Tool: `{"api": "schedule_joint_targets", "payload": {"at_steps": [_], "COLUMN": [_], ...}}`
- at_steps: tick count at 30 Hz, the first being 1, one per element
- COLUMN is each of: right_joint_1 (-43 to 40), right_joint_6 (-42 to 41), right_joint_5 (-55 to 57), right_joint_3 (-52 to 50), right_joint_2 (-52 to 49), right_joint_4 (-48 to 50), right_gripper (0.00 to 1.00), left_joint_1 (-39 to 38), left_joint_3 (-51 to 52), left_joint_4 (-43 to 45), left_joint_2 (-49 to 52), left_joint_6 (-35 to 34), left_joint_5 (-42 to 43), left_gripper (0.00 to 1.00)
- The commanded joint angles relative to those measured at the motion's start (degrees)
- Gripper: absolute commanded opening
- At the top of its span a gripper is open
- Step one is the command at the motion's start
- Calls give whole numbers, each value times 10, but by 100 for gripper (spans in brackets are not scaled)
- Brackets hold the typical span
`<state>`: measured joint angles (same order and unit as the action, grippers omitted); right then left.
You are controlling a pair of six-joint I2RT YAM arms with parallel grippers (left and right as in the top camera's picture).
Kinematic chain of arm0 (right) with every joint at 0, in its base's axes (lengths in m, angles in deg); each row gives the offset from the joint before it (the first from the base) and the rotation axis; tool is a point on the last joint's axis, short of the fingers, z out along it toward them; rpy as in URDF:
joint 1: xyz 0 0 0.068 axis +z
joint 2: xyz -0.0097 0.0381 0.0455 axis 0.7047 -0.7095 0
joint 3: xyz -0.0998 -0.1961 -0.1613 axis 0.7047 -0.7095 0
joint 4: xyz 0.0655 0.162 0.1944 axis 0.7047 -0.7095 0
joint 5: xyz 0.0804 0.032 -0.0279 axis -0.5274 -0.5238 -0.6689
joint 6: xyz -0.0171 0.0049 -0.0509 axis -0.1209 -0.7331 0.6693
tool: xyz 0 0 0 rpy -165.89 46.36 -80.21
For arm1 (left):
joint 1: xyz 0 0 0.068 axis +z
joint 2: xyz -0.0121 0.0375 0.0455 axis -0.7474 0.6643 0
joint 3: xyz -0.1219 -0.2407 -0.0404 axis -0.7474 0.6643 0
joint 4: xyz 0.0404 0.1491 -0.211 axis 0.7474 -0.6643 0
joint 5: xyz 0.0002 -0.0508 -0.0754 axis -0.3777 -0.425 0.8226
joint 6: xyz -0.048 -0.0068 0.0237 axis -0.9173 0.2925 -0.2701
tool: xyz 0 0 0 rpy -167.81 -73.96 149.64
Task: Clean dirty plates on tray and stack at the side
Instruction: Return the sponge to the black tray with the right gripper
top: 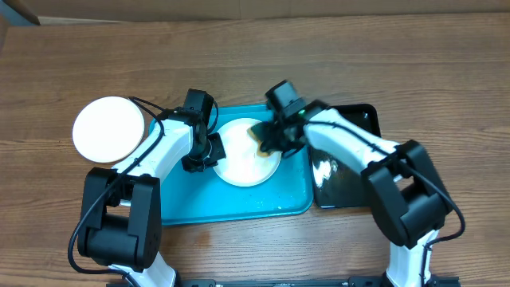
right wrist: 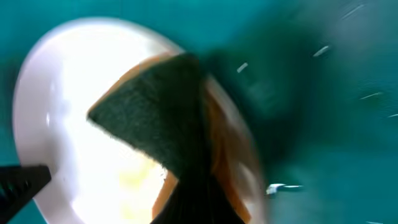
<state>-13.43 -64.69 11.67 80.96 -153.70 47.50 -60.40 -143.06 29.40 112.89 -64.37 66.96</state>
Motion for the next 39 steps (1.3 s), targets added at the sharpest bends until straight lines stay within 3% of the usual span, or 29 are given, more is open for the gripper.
{"api": "schedule_joint_targets", "payload": {"at_steps": [1, 8, 12, 16, 31, 34, 39], "right_joint_1": [-19, -83, -133, -179, -231, -231, -231], "right_joint_6": [36, 101, 161, 169, 169, 169, 169], "right_joint_5": [-25, -14, 70, 158, 189, 196, 196], "right_joint_3": [48, 75, 75, 46, -161, -178, -181], "right_joint_2": [66, 152, 165, 160, 159, 159, 159], "right_joint_4": [-10, -103, -202, -266, -45, -12, -5], "right_gripper": [4, 4, 4, 4, 5, 21, 35], "left_joint_1": [-3, -3, -3, -3, -3, -4, -4], "left_joint_3": [-1, -1, -1, -1, -1, -1, -1], "left_joint_4": [-4, -4, -4, -4, -3, -2, -2], "left_joint_2": [-3, -3, -3, -3, -3, -3, -3], "left_joint_6": [13, 13, 13, 13, 13, 13, 13], "left_joint_5": [-13, -13, -13, -13, -13, -13, -13], "left_gripper": [4, 4, 4, 4, 8, 11, 22]}}
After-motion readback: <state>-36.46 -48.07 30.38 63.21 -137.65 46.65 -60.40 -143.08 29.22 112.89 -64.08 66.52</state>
